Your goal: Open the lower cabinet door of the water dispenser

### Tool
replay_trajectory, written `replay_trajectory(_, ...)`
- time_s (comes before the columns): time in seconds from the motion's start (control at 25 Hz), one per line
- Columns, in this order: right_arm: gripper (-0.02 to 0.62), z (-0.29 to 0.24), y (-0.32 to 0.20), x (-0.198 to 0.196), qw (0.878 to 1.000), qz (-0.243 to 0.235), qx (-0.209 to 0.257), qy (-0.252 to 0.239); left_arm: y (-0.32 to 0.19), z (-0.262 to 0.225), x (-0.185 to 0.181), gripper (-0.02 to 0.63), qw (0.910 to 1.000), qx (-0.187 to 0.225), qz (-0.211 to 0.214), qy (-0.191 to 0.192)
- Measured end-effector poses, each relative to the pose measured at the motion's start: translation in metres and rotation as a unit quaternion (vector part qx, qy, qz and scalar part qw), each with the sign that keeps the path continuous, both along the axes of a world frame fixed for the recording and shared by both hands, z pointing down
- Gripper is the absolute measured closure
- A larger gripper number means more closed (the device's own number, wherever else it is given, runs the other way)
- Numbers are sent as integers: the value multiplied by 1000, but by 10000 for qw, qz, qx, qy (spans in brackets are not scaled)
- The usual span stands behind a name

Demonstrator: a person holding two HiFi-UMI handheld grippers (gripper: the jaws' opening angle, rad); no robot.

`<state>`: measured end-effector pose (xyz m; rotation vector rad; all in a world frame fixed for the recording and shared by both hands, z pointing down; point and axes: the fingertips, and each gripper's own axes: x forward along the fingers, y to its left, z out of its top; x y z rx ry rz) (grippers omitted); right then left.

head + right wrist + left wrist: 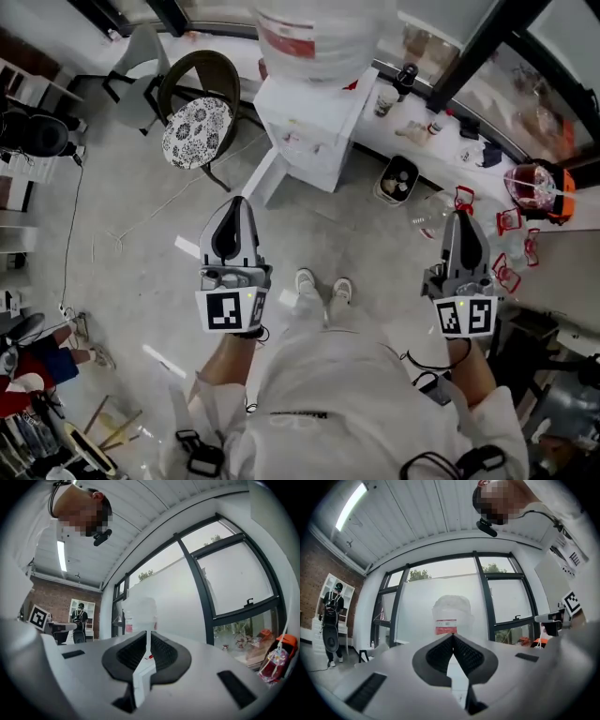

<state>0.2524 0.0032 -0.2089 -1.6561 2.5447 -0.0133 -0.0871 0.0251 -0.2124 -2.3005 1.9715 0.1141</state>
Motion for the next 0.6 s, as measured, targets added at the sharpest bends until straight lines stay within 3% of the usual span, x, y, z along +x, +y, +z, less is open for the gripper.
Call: replay_trajectory(0.6, 572, -17, 27, 13, 10000, 56, 31, -34, 12, -30, 31, 604, 9991, 260, 324, -106)
